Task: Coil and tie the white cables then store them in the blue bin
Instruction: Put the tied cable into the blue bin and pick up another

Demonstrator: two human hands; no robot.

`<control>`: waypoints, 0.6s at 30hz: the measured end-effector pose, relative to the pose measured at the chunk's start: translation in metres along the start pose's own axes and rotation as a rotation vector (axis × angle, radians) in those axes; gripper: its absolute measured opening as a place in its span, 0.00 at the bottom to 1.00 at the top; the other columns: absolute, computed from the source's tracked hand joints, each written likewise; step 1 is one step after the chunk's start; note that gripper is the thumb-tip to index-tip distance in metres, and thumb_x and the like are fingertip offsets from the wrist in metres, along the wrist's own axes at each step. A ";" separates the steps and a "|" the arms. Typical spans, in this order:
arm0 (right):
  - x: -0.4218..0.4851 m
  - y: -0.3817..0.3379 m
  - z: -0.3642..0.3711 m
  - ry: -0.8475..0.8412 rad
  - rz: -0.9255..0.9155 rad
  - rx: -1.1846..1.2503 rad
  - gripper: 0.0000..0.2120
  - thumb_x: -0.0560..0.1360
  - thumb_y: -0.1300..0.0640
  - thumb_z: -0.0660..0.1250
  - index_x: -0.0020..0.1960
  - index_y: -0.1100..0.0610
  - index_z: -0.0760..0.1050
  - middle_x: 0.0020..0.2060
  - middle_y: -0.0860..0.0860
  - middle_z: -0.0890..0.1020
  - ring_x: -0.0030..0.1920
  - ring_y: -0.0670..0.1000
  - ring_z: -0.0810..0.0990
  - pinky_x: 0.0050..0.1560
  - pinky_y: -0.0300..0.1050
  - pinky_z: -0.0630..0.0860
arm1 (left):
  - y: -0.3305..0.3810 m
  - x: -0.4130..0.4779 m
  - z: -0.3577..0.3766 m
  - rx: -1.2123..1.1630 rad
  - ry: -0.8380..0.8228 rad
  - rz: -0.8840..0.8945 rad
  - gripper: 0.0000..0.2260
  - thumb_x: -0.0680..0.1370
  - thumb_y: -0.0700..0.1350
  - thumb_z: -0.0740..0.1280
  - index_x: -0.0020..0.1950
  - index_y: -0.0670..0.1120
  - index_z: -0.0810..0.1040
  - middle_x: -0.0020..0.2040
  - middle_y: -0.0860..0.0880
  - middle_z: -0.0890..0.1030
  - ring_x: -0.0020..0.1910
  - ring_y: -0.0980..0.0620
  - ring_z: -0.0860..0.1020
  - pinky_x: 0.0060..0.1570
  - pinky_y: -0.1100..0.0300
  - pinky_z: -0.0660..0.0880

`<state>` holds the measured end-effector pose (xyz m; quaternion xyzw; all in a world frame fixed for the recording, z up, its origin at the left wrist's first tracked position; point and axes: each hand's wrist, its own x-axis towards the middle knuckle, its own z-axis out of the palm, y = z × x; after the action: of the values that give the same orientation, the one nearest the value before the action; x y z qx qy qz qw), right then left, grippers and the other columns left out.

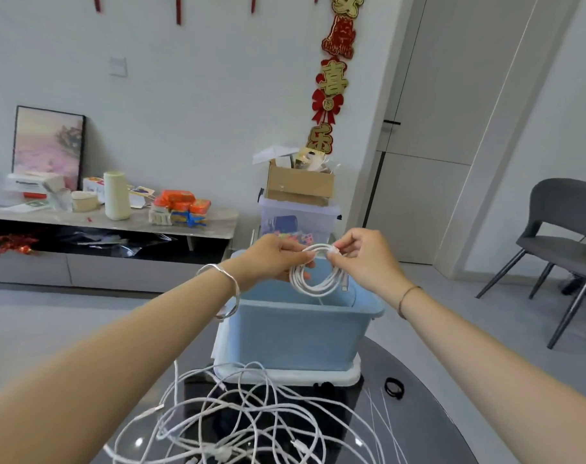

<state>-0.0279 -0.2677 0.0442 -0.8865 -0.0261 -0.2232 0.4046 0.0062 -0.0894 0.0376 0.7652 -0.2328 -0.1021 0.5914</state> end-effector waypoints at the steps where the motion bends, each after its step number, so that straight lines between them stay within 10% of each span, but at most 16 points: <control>1: 0.012 0.004 0.006 -0.008 0.016 -0.006 0.06 0.70 0.61 0.73 0.38 0.56 0.76 0.37 0.54 0.83 0.39 0.52 0.82 0.46 0.50 0.80 | -0.005 0.010 -0.005 0.024 0.025 -0.011 0.10 0.78 0.44 0.67 0.53 0.38 0.81 0.46 0.45 0.83 0.39 0.52 0.81 0.42 0.63 0.80; 8: 0.064 0.047 0.073 -0.185 0.349 0.011 0.10 0.69 0.66 0.73 0.34 0.57 0.74 0.34 0.53 0.79 0.41 0.58 0.83 0.44 0.51 0.82 | -0.063 0.030 -0.054 0.669 0.292 0.049 0.21 0.78 0.48 0.65 0.70 0.44 0.69 0.68 0.47 0.74 0.66 0.48 0.72 0.64 0.59 0.65; 14: 0.084 0.071 0.154 -0.468 0.581 -0.094 0.10 0.71 0.63 0.72 0.37 0.60 0.71 0.35 0.56 0.78 0.41 0.56 0.81 0.50 0.48 0.81 | -0.101 0.028 -0.064 0.231 0.300 -0.198 0.20 0.81 0.41 0.60 0.73 0.43 0.64 0.64 0.49 0.72 0.57 0.51 0.73 0.53 0.61 0.70; 18: 0.088 0.070 0.168 -0.710 0.638 -0.160 0.12 0.78 0.67 0.62 0.36 0.59 0.68 0.35 0.53 0.73 0.36 0.49 0.74 0.33 0.35 0.76 | -0.111 0.032 -0.061 0.116 0.356 -0.187 0.19 0.82 0.41 0.58 0.74 0.46 0.63 0.65 0.47 0.73 0.53 0.53 0.71 0.48 0.62 0.68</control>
<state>0.1304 -0.2042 -0.0651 -0.9000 0.1278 0.2272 0.3493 0.0865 -0.0311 -0.0478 0.8223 -0.0582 -0.0059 0.5660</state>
